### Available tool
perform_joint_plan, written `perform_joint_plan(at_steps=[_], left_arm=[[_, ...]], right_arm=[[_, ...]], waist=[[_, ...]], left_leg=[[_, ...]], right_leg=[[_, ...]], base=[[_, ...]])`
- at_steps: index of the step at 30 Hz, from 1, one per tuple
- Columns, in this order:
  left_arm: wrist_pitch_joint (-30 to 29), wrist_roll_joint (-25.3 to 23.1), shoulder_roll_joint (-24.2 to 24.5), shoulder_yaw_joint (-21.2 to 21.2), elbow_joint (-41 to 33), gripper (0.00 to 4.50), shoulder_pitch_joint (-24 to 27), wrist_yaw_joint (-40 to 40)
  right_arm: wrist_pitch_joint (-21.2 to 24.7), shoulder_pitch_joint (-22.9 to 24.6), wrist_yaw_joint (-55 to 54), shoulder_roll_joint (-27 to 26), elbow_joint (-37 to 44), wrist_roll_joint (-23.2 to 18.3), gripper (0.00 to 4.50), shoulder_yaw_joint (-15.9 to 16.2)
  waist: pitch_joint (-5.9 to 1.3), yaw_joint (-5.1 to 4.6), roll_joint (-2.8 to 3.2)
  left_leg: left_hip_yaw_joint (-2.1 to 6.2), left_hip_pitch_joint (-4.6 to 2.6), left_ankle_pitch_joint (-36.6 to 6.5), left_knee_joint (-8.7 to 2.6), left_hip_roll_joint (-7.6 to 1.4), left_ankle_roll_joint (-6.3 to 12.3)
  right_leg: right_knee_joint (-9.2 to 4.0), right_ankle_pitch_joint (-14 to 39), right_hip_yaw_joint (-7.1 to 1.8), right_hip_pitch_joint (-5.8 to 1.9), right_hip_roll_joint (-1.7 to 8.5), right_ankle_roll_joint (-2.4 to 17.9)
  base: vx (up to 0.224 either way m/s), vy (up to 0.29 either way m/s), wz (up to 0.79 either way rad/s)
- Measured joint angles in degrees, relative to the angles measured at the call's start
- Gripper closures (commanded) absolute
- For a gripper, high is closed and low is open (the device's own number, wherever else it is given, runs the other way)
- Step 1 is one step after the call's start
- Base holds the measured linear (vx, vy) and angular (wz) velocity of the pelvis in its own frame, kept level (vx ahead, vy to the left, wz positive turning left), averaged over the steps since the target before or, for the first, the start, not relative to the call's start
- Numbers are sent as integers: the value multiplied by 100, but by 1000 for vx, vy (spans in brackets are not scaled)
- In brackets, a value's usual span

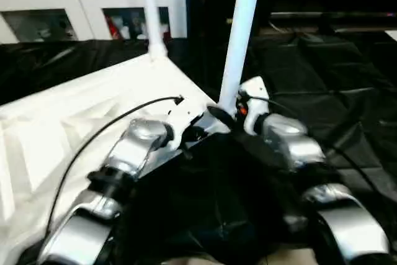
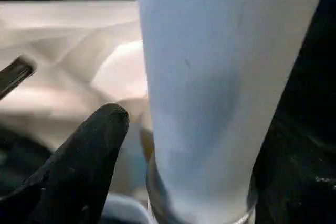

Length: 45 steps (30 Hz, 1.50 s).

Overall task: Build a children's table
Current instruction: Insert table leg to table base, then rotate leg to tighten

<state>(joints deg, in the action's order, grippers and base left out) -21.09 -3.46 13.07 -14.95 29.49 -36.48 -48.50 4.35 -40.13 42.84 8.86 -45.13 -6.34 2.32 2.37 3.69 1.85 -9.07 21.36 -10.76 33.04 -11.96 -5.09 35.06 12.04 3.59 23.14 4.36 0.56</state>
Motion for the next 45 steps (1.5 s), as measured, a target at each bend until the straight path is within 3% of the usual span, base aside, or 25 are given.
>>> perform_joint_plan(at_steps=[8,15,22,29,45], left_arm=[[417,235,375,-153,-363,450,344,-957],[628,394,633,-259,-616,450,561,-1602],[628,479,769,-298,-790,450,677,-1868],[628,489,818,-299,-807,450,702,-1971],[606,488,906,-328,-848,450,770,-2099]], right_arm=[[622,483,1537,769,1157,-148,75,447],[1001,748,2473,1367,1856,-249,75,818],[1142,876,2617,1446,1974,-199,102,928],[1259,919,2620,1457,2060,-207,166,961],[1225,1097,2626,1312,1950,-321,178,922]], waist=[[10,194,-7],[13,296,-14],[16,291,-17],[16,296,-17],[14,282,-18]], left_leg=[[-4,3,0,16,-2,-2],[-6,7,0,38,-5,0],[-6,7,0,57,-7,-2],[-6,7,0,67,-8,-2],[-5,-4,1,91,-11,-10]], right_leg=[[11,0,2,-2,6,0],[22,0,1,-2,8,0],[42,-1,1,-3,10,0],[54,-1,1,-2,11,-1],[89,-1,-3,-6,12,-1]], base=[[0,0,0],[0,0,0],[0,0,0],[0,0,0],[0,0,0]])
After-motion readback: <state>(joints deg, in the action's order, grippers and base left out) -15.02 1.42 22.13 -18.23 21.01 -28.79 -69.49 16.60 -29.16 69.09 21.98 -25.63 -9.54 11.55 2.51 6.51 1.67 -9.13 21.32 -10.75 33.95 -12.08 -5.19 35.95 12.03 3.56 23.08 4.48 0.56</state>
